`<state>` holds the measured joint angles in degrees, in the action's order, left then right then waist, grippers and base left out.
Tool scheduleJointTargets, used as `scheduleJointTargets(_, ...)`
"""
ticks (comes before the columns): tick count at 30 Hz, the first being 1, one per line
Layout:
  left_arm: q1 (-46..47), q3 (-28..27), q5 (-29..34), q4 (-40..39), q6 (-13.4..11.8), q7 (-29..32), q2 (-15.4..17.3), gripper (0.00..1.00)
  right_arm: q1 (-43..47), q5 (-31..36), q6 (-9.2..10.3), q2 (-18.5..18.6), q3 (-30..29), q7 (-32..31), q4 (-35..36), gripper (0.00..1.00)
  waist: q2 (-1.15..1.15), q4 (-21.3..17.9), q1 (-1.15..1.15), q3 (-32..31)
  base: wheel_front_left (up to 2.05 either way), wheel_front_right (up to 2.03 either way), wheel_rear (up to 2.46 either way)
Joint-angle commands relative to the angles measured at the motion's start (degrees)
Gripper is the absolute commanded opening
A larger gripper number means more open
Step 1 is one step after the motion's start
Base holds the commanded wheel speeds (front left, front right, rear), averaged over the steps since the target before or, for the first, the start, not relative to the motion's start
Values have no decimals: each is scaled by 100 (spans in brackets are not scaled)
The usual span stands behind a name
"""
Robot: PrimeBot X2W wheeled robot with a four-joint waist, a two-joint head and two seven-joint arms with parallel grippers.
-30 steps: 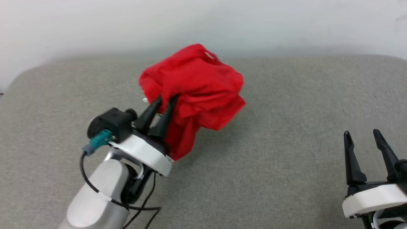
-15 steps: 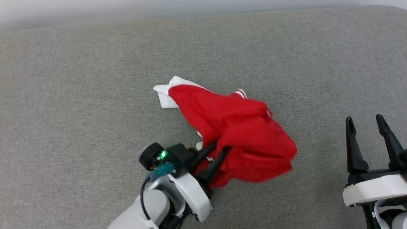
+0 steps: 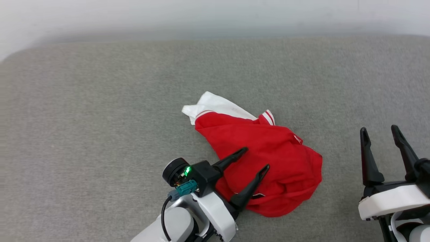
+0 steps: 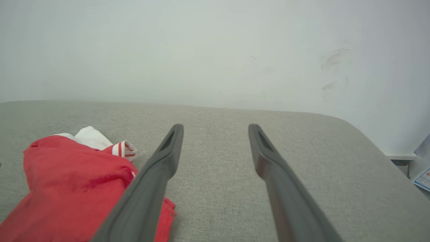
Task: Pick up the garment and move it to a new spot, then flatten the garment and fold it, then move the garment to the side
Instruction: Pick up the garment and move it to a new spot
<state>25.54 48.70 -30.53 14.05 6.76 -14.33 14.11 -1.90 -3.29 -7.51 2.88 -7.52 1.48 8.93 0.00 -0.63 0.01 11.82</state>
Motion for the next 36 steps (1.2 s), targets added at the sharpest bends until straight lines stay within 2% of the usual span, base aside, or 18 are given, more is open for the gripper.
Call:
scheduleJointTargets(1,-72,-65,2,-42,-51,-46,-17,100,78,14,4,-1,14,-10,-30,100,0,175,-1,-213,0,0,0)
scheduleJointTargets(7,-302,-562,35,-257,-409,-89,-16,100,225,1,4,-1,22,-60,-89,100,0,392,-1,-530,0,0,0)
scheduleJointTargets(12,-606,-1236,205,-550,-719,-88,102,100,330,-14,4,-1,3,-90,-92,100,0,506,-1,-700,0,0,0)
scheduleJointTargets(21,-1293,-2379,415,-701,-1074,-86,275,100,529,-88,4,-1,8,-164,-120,100,0,553,-1,-976,0,0,0)
scheduleJointTargets(28,-1845,-3003,505,-688,-1191,-87,327,100,754,-246,4,-1,-44,-147,-188,100,0,511,-1,-1184,0,0,0)
scheduleJointTargets(36,-2216,-3174,619,-622,-1132,-87,367,100,934,-348,4,-1,-37,-94,-237,100,0,416,-1,-1297,0,0,0)
